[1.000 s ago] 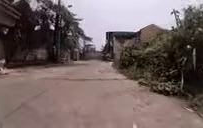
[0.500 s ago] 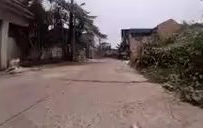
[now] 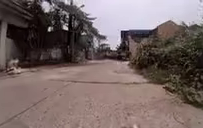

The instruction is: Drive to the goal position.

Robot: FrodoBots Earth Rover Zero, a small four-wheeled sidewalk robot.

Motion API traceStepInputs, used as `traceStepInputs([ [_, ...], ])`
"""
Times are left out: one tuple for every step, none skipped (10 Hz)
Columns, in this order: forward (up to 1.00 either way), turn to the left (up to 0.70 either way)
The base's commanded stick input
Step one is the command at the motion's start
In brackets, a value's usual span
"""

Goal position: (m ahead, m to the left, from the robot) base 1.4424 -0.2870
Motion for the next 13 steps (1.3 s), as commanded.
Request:
traceStepInputs([
  [1.0, 0.01],
  [1.0, 0.01],
  [1.0, 0.01],
  [1.0, 0.01],
  [1.0, 0.01],
  [1.0, 0.01],
  [1.0, 0.01],
  [1.0, 0.01],
  [1.0, 0.01],
  [1.0, 0.01],
  [1.0, 0.01],
  [1.0, 0.01],
  [1.0, 0.01],
])
